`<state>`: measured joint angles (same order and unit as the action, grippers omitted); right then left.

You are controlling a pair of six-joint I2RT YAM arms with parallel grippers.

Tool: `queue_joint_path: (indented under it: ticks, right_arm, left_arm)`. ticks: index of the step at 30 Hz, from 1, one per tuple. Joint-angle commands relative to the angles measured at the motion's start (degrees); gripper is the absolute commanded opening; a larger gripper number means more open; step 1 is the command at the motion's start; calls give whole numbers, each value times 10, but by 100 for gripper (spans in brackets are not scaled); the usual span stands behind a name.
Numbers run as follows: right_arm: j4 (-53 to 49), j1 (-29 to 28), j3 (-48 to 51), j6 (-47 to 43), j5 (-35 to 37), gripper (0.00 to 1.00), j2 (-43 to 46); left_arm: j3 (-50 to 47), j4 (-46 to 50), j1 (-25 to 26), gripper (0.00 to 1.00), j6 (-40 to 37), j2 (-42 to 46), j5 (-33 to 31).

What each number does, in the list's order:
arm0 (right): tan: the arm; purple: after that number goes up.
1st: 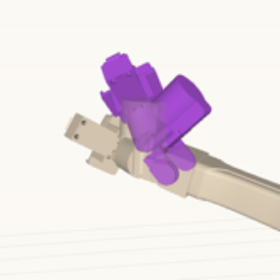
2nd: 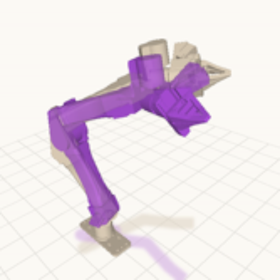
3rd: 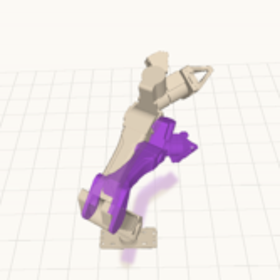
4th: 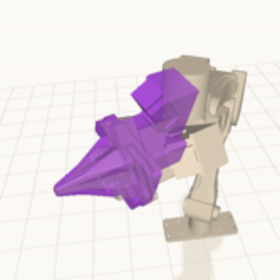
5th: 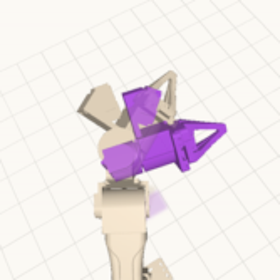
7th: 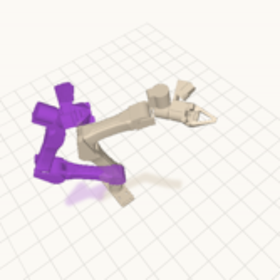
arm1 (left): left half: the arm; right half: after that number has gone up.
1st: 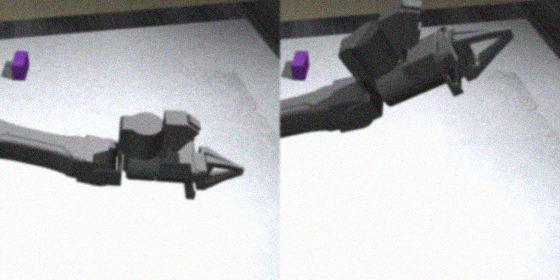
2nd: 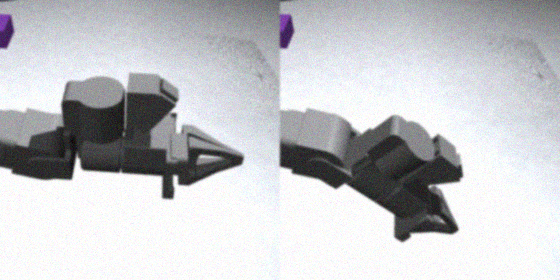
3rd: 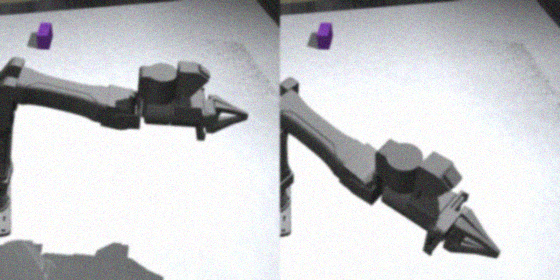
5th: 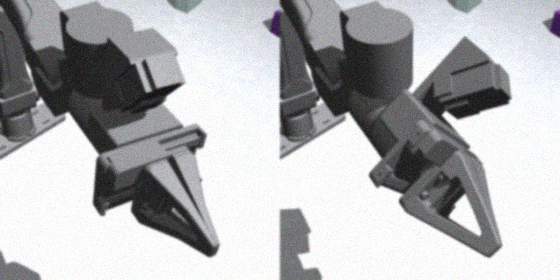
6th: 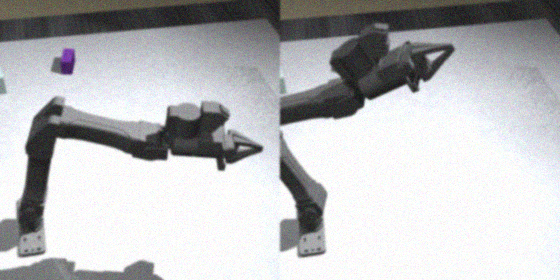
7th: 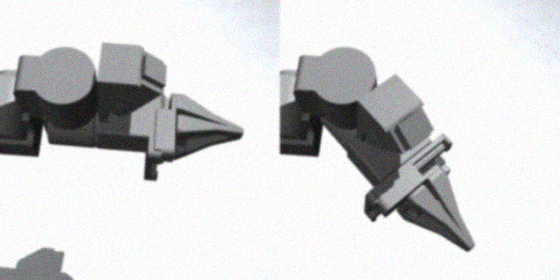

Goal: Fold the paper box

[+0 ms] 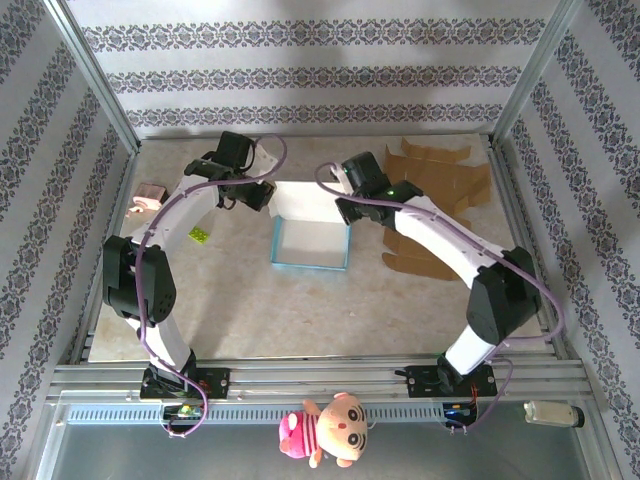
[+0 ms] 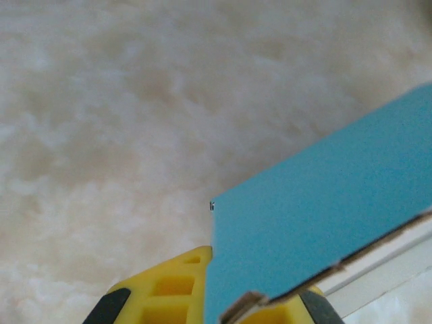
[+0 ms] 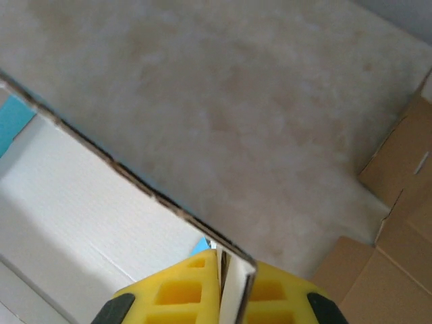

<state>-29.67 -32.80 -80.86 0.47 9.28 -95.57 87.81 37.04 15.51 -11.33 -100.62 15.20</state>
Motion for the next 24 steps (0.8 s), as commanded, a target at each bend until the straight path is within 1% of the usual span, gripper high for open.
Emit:
queue_joint_path:
  ticks: [1, 5, 8, 10, 15, 19, 24]
  right_arm:
    - [47, -9, -51, 85, 41, 0, -29]
    - [114, -9, -42, 157, 43, 0, -49]
    - [165, -9, -20, 199, 44, 0, -63]
    - [193, -9, -7, 222, 48, 0, -78]
    - [200, -8, 0, 274, 69, 0, -113]
    - [261, -8, 54, 324, 68, 0, -111]
    - [278, -12, 87, 347, 69, 0, -111]
  left_arm:
    - [24, -71, 30, 0, 115, -6, -98]
    - [16, -108, 44, 0, 194, -15, -146]
    - [-10, -139, 52, 0, 239, -17, -157]
    - [-27, -159, 57, 0, 258, -18, -155]
    - [-61, -190, 65, 0, 303, -19, -137]
    - [-103, -231, 67, 0, 343, -14, -120]
    - [-131, -244, 67, 0, 378, -14, -108]
